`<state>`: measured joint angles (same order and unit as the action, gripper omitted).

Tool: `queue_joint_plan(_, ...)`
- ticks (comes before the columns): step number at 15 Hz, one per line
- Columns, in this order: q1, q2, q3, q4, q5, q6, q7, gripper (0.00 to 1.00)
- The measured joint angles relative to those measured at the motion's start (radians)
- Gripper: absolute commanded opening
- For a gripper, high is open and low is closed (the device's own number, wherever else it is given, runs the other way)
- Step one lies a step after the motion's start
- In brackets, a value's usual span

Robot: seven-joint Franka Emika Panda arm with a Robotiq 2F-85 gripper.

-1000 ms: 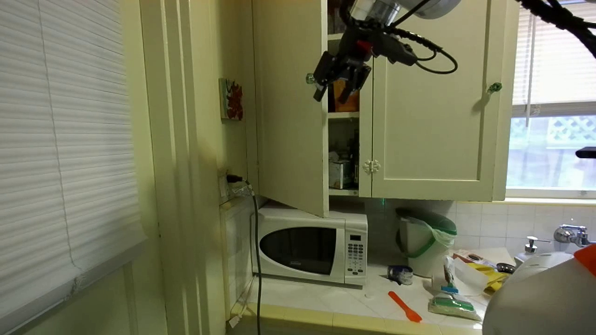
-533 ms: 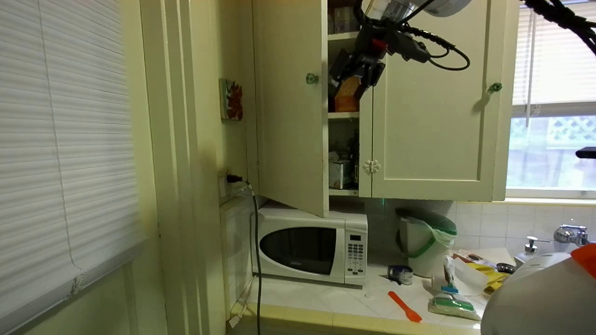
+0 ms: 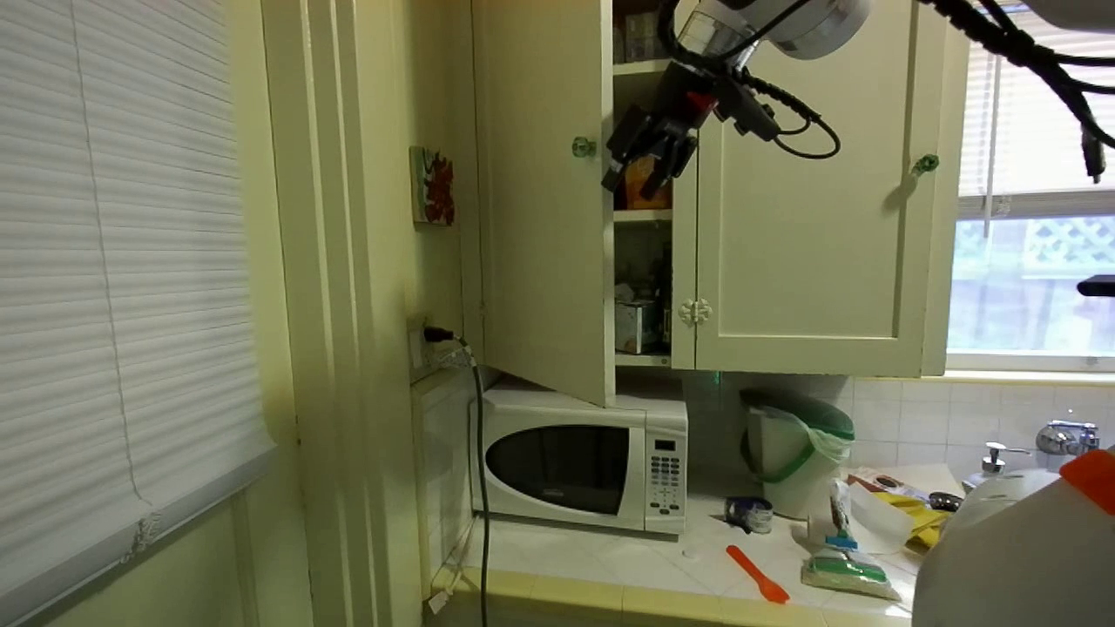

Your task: Open the left cabinet door

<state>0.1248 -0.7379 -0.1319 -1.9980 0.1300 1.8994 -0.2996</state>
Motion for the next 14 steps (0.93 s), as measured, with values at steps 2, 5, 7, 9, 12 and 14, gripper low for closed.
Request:
queue_joint_plan(2, 0.021, 0.0, -0.005, 0.0, 0.035, 0.004, -0.026, 1.0)
queue_joint_plan(5, 0.048, 0.0, -0.009, -0.005, 0.079, 0.035, -0.065, 1.0)
queue_joint_plan(7, 0.061, -0.002, -0.01, -0.014, 0.097, 0.053, -0.087, 1.0)
queue_joint_plan(9, 0.073, -0.006, -0.01, -0.028, 0.109, 0.068, -0.107, 1.0)
queue_joint_plan(12, 0.093, -0.005, -0.01, -0.039, 0.125, 0.077, -0.129, 1.0)
queue_joint_plan(14, 0.108, -0.002, -0.008, -0.05, 0.138, 0.086, -0.139, 1.0)
